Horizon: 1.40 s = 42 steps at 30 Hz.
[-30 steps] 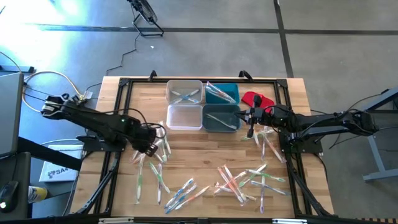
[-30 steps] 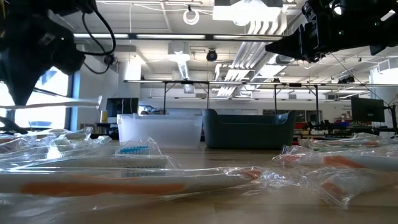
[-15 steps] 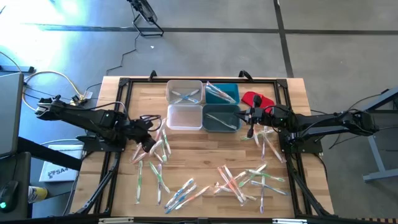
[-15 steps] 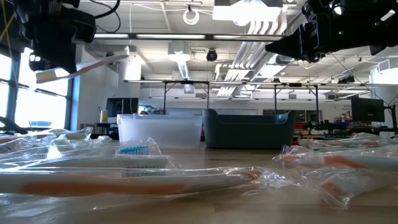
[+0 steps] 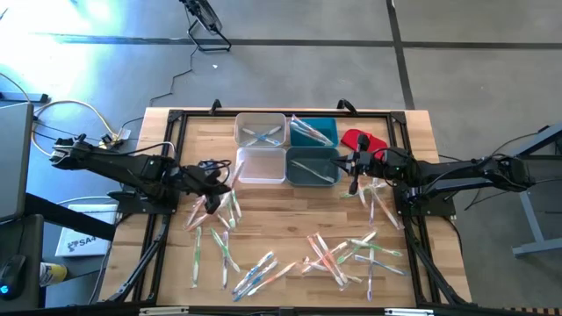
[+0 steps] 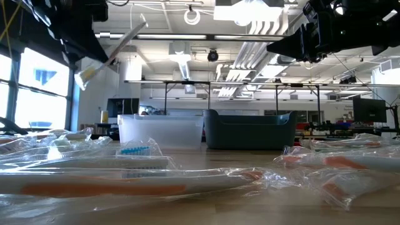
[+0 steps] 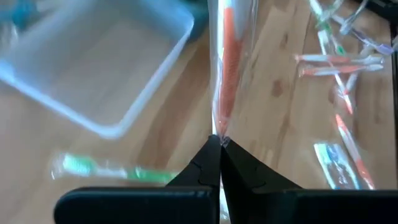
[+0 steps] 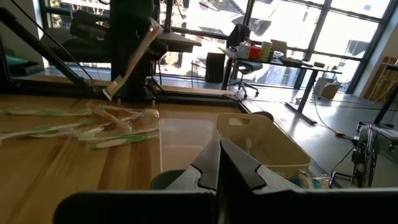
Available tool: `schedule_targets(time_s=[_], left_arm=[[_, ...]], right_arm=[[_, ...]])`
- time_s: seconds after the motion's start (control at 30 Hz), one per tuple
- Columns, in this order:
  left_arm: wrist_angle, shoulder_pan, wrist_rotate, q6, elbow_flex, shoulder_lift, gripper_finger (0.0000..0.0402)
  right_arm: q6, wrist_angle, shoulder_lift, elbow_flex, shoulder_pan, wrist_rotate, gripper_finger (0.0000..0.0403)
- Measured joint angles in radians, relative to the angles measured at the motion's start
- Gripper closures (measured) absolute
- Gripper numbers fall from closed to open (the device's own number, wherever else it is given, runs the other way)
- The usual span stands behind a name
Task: Pick & Place Toothbrushes
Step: Put the orange toothbrush into the blue bin
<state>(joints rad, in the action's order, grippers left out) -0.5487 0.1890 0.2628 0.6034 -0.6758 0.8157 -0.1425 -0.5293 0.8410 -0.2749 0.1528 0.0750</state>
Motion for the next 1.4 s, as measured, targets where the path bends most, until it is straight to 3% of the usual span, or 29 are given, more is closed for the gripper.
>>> schedule_targets(time_s=[0.33, 0.5, 0.67, 0.97, 1.27, 1.4], left_arm=[[0.115, -0.004, 0.175, -0.271, 0.0, 0.0, 0.0401], [0.154, -0.097, 0.156, -0.375, 0.0, 0.0, 0.0401], [0.185, -0.255, 0.022, -0.462, 0.0, 0.022, 0.0401], [0.416, -0.451, -0.278, -0.633, 0.0, 0.158, 0.0401], [0.586, -0.484, -0.393, -0.704, 0.0, 0.356, 0.0401], [0.704, -0.484, -0.538, -0.704, -0.001, 0.43, 0.0401]], right_arm=[[0.066, -0.029, 0.0, 0.0, 0.0, -0.006, 0.0399], [0.071, -0.05, 0.002, 0.0, 0.0, -0.006, 0.0399], [0.072, -0.114, 0.037, -0.001, 0.0, -0.007, 0.0399], [0.107, -0.27, 0.18, -0.001, 0.0, -0.024, 0.0399], [0.132, -0.449, 0.317, -0.001, 0.0, -0.059, 0.0399], [0.144, -0.547, 0.371, -0.001, 0.0, -0.053, 0.0399]])
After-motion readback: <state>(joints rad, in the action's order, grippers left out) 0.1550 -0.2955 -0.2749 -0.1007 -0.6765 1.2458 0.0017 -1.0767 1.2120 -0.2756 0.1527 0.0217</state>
